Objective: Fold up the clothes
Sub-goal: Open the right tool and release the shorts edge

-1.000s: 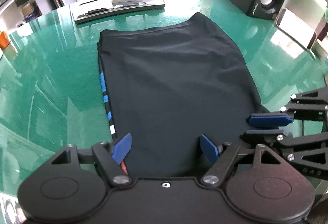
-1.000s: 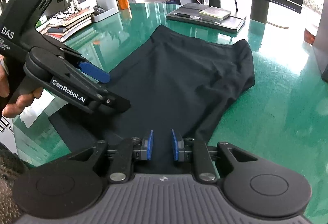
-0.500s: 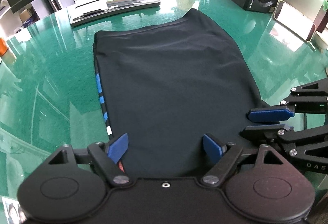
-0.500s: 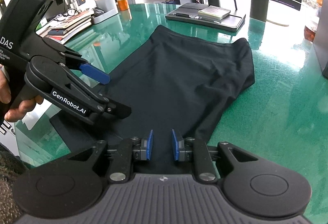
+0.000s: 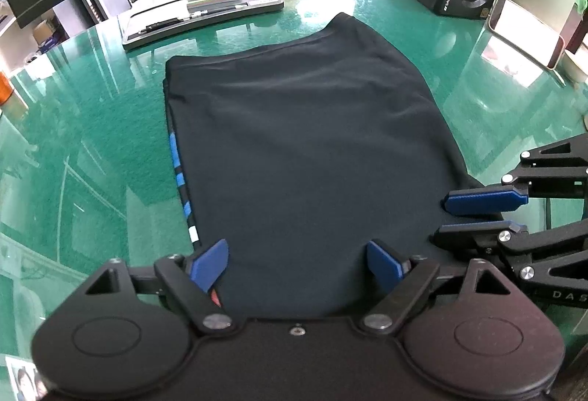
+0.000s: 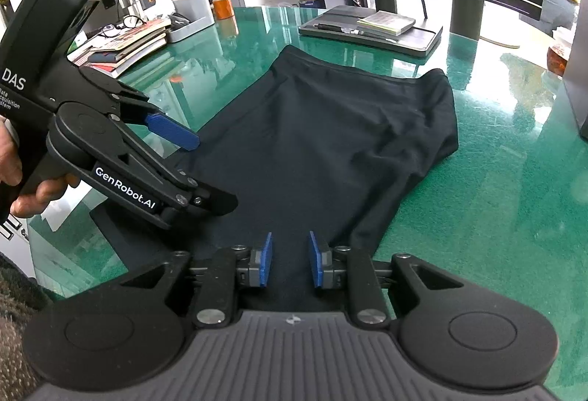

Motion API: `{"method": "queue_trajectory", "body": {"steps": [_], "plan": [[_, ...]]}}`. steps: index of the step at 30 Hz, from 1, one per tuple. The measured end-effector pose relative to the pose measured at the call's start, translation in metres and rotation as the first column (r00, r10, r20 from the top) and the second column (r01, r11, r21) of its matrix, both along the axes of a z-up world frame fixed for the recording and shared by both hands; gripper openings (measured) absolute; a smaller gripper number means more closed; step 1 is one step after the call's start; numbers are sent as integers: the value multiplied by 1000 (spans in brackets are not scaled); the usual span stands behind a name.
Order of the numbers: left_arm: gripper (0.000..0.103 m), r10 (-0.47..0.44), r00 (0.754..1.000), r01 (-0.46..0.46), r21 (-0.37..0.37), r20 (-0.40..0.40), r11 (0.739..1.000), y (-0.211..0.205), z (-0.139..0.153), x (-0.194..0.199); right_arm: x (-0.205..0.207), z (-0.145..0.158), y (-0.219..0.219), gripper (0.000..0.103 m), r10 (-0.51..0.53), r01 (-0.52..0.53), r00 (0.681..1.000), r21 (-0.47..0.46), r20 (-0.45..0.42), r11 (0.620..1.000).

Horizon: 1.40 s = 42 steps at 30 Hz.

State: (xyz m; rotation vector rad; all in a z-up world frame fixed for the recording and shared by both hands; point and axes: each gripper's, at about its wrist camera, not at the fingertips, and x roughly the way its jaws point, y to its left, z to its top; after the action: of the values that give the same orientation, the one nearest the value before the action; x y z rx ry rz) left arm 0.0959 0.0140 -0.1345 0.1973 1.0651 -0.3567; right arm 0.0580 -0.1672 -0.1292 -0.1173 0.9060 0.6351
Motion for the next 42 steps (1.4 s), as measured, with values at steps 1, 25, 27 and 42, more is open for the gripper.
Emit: {"method": "queue_trajectory", "body": {"steps": [1, 25, 27, 42], "plan": [[83, 0, 1000, 0, 0, 0, 1000, 0, 0, 0, 0, 0, 0, 22, 0, 0, 1000, 0, 0, 1000], [87, 91, 994, -84, 124, -53, 989, -16, 6, 4, 12, 5, 0, 40, -83, 84, 990, 3, -114, 996], [87, 91, 995, -84, 130, -51, 988, -17, 6, 4, 11, 5, 0, 41, -83, 84, 990, 7, -115, 996], [89, 128, 989, -113, 186, -68, 976, -21, 18, -3, 10, 21, -2, 58, -114, 116, 984, 5, -140, 993]]}}
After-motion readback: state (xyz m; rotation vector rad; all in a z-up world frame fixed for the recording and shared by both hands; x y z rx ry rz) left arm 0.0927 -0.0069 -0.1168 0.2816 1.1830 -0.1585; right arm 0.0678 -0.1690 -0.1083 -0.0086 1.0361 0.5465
